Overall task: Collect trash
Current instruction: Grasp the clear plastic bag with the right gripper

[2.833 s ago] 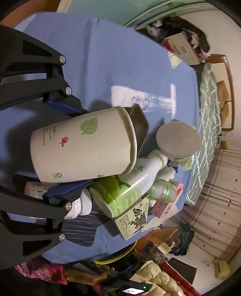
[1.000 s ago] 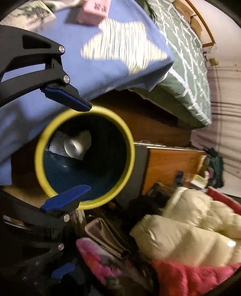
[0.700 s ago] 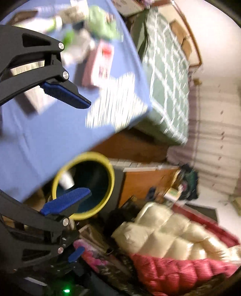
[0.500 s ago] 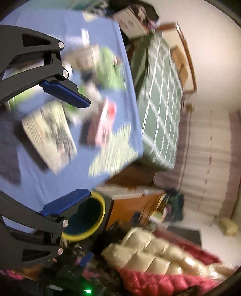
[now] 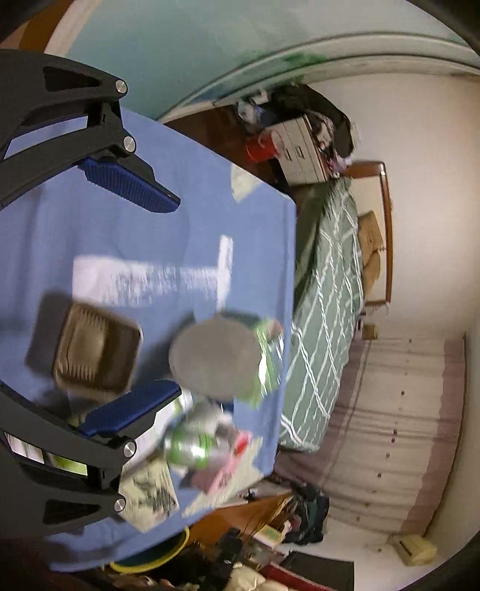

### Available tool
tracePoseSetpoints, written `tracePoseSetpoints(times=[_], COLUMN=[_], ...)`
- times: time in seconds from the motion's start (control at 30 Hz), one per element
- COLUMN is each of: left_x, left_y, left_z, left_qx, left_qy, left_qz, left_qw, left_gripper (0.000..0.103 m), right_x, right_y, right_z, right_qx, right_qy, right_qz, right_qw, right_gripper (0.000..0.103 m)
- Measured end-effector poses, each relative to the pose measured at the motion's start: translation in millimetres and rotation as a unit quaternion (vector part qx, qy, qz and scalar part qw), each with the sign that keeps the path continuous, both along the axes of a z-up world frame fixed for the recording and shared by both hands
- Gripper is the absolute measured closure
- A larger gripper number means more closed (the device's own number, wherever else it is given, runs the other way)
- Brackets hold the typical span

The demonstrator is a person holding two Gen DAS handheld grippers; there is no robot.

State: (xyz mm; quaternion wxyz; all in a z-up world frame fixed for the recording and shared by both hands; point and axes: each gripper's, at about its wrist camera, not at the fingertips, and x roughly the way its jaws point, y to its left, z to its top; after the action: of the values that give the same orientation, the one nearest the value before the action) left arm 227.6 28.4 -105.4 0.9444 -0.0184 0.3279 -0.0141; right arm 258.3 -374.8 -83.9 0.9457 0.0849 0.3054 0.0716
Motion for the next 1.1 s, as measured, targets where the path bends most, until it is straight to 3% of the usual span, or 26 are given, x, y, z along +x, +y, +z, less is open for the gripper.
tracePoseSetpoints(times=[0.1, 0.37, 0.53, 0.67, 0.77, 0.8, 0.83, 0.9, 1.0, 1.07, 1.1], left_x=[5.3, 12.2, 16.1, 13.2, 12.7, 12.7, 11.8, 11.6, 10.7, 9.5, 9.5], left_y=[9.4, 4.7, 5.2, 2.3, 0.9, 0.6, 1.1, 1.7, 3.1, 4.0, 4.3], left_z=[-16.5, -40.4, -40.4, -37.9, -37.8, -37.9, -37.7, -37.6, -37.2, -36.5, -36.6], left_qx=[0.009, 0.015, 0.008, 0.01, 0.011, 0.01, 0.009, 0.004, -0.003, -0.005, -0.007], left_qy=[0.001, 0.014, 0.011, 0.005, 0.002, 0.001, 0.001, 0.001, 0.0, -0.001, 0.0], left_qz=[0.006, 0.009, 0.006, 0.002, -0.001, -0.002, -0.001, -0.003, -0.004, -0.003, -0.002], left_qw=[0.9999, 0.9997, 0.9999, 0.9999, 0.9999, 0.9999, 1.0, 1.0, 1.0, 1.0, 1.0], left_gripper=[0.013, 0.012, 0.013, 0.013, 0.013, 0.013, 0.013, 0.013, 0.013, 0.013, 0.013], right_x=[28.7, 92.7, 152.1, 190.5, 212.5, 219.0, 224.0, 230.6, 236.3, 237.5, 236.4], right_y=[31.1, 86.7, 122.0, 141.5, 154.4, 157.1, 158.3, 163.0, 166.7, 170.1, 171.2], right_z=[-6.6, -7.3, -19.4, -35.3, -52.9, -57.7, -59.9, -60.6, -65.2, -68.3, -70.6], right_qx=[-0.003, -0.01, -0.014, -0.034, -0.043, -0.032, -0.016, -0.042, -0.04, -0.041, -0.042], right_qy=[0.024, 0.062, 0.123, 0.161, 0.198, 0.217, 0.231, 0.241, 0.264, 0.272, 0.274], right_qz=[0.044, 0.086, 0.099, 0.072, 0.058, 0.06, 0.063, 0.054, 0.058, 0.062, 0.063], right_qw=[0.999, 0.994, 0.987, 0.984, 0.978, 0.974, 0.971, 0.968, 0.962, 0.959, 0.959], right_gripper=[0.025, 0.025, 0.027, 0.032, 0.04, 0.05, 0.053, 0.053, 0.056, 0.074, 0.09])
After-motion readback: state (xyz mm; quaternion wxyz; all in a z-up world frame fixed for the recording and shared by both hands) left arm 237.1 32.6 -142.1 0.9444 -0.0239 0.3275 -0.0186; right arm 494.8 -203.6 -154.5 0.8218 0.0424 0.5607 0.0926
